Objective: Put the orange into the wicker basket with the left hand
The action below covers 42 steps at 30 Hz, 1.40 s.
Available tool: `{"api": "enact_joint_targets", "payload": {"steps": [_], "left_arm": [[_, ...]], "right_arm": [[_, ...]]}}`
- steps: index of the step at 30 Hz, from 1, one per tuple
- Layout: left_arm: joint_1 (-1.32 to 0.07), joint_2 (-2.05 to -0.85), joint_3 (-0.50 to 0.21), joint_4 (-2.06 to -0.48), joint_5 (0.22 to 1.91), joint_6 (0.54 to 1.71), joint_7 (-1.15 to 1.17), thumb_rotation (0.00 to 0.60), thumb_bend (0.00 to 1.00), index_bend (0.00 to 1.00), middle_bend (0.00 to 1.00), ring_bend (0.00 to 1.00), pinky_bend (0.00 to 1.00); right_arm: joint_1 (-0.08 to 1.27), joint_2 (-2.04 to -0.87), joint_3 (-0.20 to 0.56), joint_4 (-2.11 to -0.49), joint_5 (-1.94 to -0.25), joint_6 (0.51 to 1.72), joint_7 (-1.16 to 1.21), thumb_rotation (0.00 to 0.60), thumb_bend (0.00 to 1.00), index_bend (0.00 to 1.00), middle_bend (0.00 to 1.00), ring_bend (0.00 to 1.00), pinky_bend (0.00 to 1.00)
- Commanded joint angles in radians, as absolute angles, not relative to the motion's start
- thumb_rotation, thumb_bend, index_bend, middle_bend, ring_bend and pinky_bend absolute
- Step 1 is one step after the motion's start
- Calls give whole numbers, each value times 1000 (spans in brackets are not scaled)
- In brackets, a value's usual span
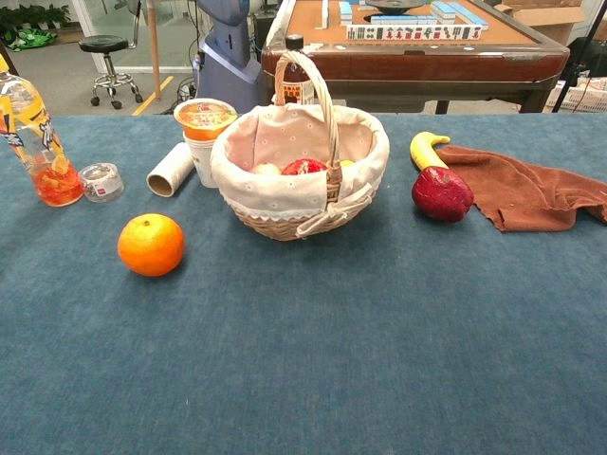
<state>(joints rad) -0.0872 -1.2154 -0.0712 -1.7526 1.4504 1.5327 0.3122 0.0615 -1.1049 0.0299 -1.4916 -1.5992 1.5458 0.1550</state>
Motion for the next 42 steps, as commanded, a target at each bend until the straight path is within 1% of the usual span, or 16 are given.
{"api": "enact_joint_targets", "payload": {"steps": [1, 8, 12, 21, 27, 34, 39, 42], "left_arm": [[-88, -1215, -70, -1753, 1451, 1531, 313, 600, 86, 149, 72, 241, 371], [-94, -1213, -71, -1739, 1472, 1532, 295, 600, 86, 149, 72, 242, 371], [-107, -1209, -70, -1722, 1503, 1525, 257, 600, 86, 168, 74, 242, 371], [-217, -1148, -19, -1636, 1667, 1388, 100, 600, 86, 208, 92, 242, 371], [-311, -1153, 2, -1553, 1771, 1315, 26, 600, 86, 229, 99, 242, 371], [-403, -1181, 0, -1506, 1784, 1214, 1, 600, 86, 234, 99, 240, 371], [-452, -1213, -12, -1474, 1768, 1156, 17, 600, 86, 233, 99, 239, 371], [-497, -1246, -32, -1446, 1733, 1095, 29, 600, 86, 232, 99, 237, 371]], "right_arm": [[62, -1104, 30, -1493, -1600, 1546, 154, 600, 209, 377, 371, 314, 347], [61, -1097, 33, -1497, -1598, 1549, 150, 600, 209, 377, 371, 314, 347], [60, -1091, 38, -1504, -1596, 1556, 146, 600, 209, 377, 371, 314, 347], [63, -1083, 40, -1520, -1593, 1549, 134, 600, 209, 377, 371, 314, 347], [62, -1082, 39, -1525, -1593, 1548, 128, 600, 209, 377, 371, 314, 347], [63, -1082, 39, -1528, -1590, 1545, 124, 600, 209, 377, 372, 314, 347], [64, -1085, 39, -1526, -1589, 1540, 123, 600, 209, 377, 371, 314, 347], [64, -1087, 38, -1523, -1588, 1539, 124, 600, 209, 377, 372, 314, 347]]}}
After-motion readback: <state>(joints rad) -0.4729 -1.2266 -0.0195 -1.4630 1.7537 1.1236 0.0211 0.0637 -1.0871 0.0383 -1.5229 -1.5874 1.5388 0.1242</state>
